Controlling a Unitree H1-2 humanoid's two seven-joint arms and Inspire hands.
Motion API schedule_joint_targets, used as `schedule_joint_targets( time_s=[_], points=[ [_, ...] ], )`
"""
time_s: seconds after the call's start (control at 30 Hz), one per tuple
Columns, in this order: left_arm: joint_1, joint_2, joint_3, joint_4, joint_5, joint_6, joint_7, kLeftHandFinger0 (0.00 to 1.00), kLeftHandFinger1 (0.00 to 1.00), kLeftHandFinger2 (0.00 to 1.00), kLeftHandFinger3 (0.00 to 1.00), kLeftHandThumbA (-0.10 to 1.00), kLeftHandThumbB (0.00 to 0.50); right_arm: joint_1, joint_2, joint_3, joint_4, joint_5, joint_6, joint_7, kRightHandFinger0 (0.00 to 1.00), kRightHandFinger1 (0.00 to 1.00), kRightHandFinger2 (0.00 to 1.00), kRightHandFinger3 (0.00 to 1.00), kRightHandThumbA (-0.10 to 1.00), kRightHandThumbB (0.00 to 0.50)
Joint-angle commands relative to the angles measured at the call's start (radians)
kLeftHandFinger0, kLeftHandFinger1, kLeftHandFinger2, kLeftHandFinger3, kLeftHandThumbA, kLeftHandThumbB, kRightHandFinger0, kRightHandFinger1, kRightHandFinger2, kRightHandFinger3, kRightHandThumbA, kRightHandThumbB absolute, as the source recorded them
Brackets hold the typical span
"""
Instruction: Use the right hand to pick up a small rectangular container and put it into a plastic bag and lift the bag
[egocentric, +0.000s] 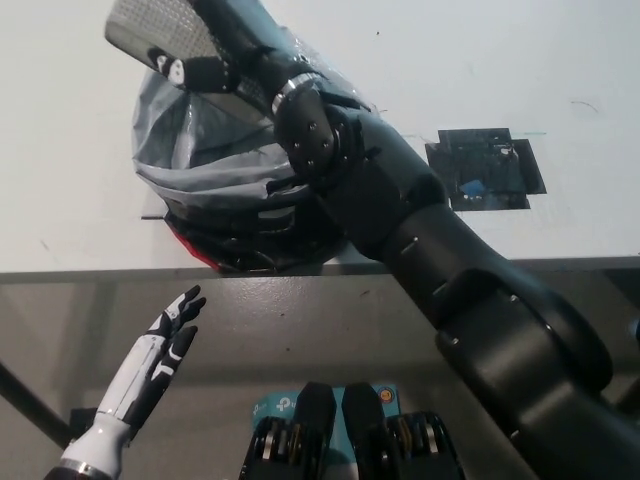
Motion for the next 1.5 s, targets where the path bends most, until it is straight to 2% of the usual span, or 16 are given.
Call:
schedule_joint_targets(
  time_s=[0.0, 0.17, 0.27, 0.33, 0.37, 0.43, 0.57, 0.7, 0.77, 0.83, 0.97, 1.0, 1.07, 1.27, 1.47],
  points=[
    [-0.020, 0.022, -0.009, -0.006, 0.017, -0.014, -0.012, 0.96, 1.00, 1.00, 1.00, 1.00, 0.171, -0.086, 0.015, -0.037, -0.077, 0.066, 0.025, 0.042, 0.00, 0.25, 0.66, 0.81, -0.10, 0.156],
    [-0.017, 0.021, -0.008, -0.011, 0.014, -0.004, -0.013, 0.96, 1.00, 1.00, 1.00, 0.99, 0.156, -0.105, 0.031, -0.055, -0.142, 0.088, 0.083, 0.090, 0.00, 0.20, 0.63, 0.80, -0.10, 0.156],
    [-0.025, 0.019, -0.007, -0.003, 0.014, -0.013, -0.010, 0.95, 1.00, 1.00, 1.00, 0.99, 0.149, -0.103, 0.023, -0.040, -0.133, 0.066, 0.066, 0.079, 0.00, 0.21, 0.66, 0.80, -0.10, 0.160],
    [-0.017, 0.019, -0.007, -0.011, 0.012, -0.009, -0.011, 0.95, 1.00, 1.00, 1.00, 0.99, 0.148, -0.085, 0.011, -0.030, -0.128, 0.055, 0.054, 0.075, 0.00, 0.17, 0.60, 0.77, -0.10, 0.172],
    [-0.020, 0.020, -0.007, -0.010, 0.012, -0.009, -0.012, 0.95, 1.00, 1.00, 1.00, 0.99, 0.153, -0.080, 0.003, -0.028, -0.127, 0.053, 0.052, 0.077, 0.00, 0.16, 0.60, 0.77, -0.10, 0.171],
    [-0.026, 0.027, -0.009, -0.010, 0.004, -0.007, -0.024, 0.96, 1.00, 1.00, 1.00, 0.99, 0.159, -0.059, -0.021, -0.030, -0.137, 0.051, 0.096, 0.085, 0.00, 0.22, 0.67, 0.79, -0.10, 0.169],
    [-0.030, 0.023, -0.008, -0.011, -0.003, 0.002, -0.025, 0.96, 1.00, 1.00, 1.00, 0.99, 0.183, -0.048, -0.043, -0.041, -0.133, 0.063, 0.115, 0.098, 0.00, 0.28, 0.73, 0.78, -0.10, 0.164],
    [-0.026, 0.022, -0.010, -0.014, 0.010, -0.001, -0.023, 0.95, 1.00, 1.00, 1.00, 1.00, 0.196, -0.041, -0.064, -0.027, -0.100, 0.046, 0.110, 0.086, 0.00, 0.26, 0.70, 0.74, -0.10, 0.166],
    [-0.023, 0.020, -0.012, -0.017, 0.013, 0.006, -0.024, 0.95, 1.00, 1.00, 1.00, 1.00, 0.206, -0.032, -0.072, -0.019, -0.098, 0.043, 0.106, 0.091, 0.00, 0.30, 0.73, 0.79, -0.10, 0.166],
    [-0.028, 0.020, -0.013, -0.016, 0.013, 0.008, -0.026, 0.95, 1.00, 1.00, 1.00, 1.00, 0.205, -0.029, -0.080, -0.019, -0.085, 0.050, 0.102, 0.096, 0.00, 0.31, 0.70, 0.75, -0.10, 0.164],
    [-0.042, 0.021, -0.011, -0.014, 0.020, 0.010, -0.022, 0.94, 1.00, 1.00, 1.00, 1.00, 0.209, -0.034, -0.084, -0.030, -0.073, 0.068, 0.112, 0.107, 0.00, 0.32, 0.71, 0.73, -0.10, 0.167],
    [-0.046, 0.021, -0.011, -0.015, 0.022, 0.009, -0.022, 0.93, 1.00, 1.00, 1.00, 1.00, 0.195, -0.032, -0.083, -0.040, -0.076, 0.079, 0.125, 0.109, 0.00, 0.34, 0.74, 0.74, -0.10, 0.160],
    [-0.052, 0.020, -0.011, -0.019, 0.018, 0.018, -0.025, 0.94, 1.00, 1.00, 1.00, 1.00, 0.198, -0.024, -0.082, -0.051, -0.081, 0.090, 0.121, 0.103, 0.00, 0.32, 0.73, 0.74, -0.10, 0.171],
    [-0.063, 0.022, -0.013, -0.020, 0.015, 0.027, -0.031, 0.96, 1.00, 1.00, 1.00, 1.00, 0.197, 0.002, -0.067, -0.050, -0.120, 0.089, 0.127, 0.104, 0.00, 0.32, 0.75, 0.79, -0.10, 0.161],
    [-0.077, 0.022, -0.013, -0.025, 0.015, 0.040, -0.034, 0.97, 1.00, 1.00, 1.00, 1.00, 0.204, 0.009, -0.049, -0.053, -0.144, 0.090, 0.170, 0.113, 0.00, 0.34, 0.77, 0.80, -0.10, 0.158]
  ],
)
